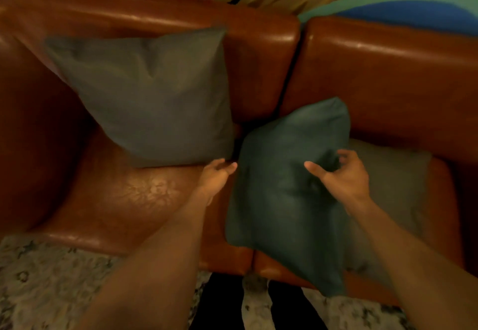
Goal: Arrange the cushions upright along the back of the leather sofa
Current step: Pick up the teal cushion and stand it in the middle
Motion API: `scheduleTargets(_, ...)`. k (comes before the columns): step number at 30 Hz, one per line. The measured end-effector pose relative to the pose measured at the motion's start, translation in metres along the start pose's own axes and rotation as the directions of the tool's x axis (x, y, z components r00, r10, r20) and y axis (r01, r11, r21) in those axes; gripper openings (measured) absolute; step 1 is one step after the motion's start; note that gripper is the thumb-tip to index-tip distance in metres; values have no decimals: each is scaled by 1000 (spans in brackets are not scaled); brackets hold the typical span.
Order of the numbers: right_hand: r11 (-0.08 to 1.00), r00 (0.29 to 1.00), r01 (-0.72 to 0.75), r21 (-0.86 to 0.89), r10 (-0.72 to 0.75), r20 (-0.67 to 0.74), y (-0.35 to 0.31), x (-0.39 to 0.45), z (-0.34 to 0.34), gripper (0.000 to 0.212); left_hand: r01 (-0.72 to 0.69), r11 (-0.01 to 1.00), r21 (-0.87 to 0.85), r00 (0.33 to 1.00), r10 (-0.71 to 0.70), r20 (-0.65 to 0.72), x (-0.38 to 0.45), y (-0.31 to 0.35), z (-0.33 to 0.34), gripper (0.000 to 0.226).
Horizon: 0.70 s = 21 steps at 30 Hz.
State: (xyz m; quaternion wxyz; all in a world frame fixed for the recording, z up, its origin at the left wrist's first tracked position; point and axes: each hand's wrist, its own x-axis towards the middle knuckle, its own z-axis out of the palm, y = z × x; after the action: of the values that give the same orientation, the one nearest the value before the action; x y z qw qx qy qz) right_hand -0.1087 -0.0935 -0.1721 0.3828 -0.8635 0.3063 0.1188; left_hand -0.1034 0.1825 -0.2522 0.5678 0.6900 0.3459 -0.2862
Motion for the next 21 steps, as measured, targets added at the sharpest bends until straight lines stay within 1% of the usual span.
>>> scheduleTargets(1, 999, 998, -48, 1, 48, 38, 15, 3, -4, 101, -16, 999, 30, 999, 14, 37, 0, -3, 12, 75)
scheduleTargets(3, 986, 978, -158, 48, 150, 143, 47, 11, -7, 123, -31, 998, 61, 994, 24, 103, -2, -8, 33, 77)
scheduleTargets(5, 959, 949, -251, 130, 217, 229, 63, 11, -7, 133, -24, 998, 55, 991, 17, 129, 1, -17, 48, 80)
scheduleTargets(6, 939, 931, -298, 172, 246, 270, 66, 10, -7, 133, -10, 999, 37, 990, 5, 144, 0, -20, 53, 82)
scheduleTargets(9, 882, 893, -388, 269, 288, 346, 78, 11, -2, 125, 23, 998, -52, 987, -15, 160, -1, -30, 70, 96)
scheduleTargets(12, 850, 889, -410, 332, 290, 355, 88, 15, -13, 108, 36, 998, -47, 989, -29, 143, -3, -28, 92, 100)
scheduleTargets(14, 829, 886, -415, 375, 275, 373, 95, 21, -26, 98, 38, 999, -31, 990, -34, 135, -2, -22, 108, 110)
scheduleTargets(18, 807, 892, -413, 422, 265, 365, 108, 33, -54, 84, 13, 999, -42, 987, -6, 163, -2, -12, 146, 118)
scheduleTargets(21, 799, 895, -421, 430, 288, 340, 124, 43, -78, 76, 28, 999, -34, 982, -21, 188, -7, -11, 180, 123)
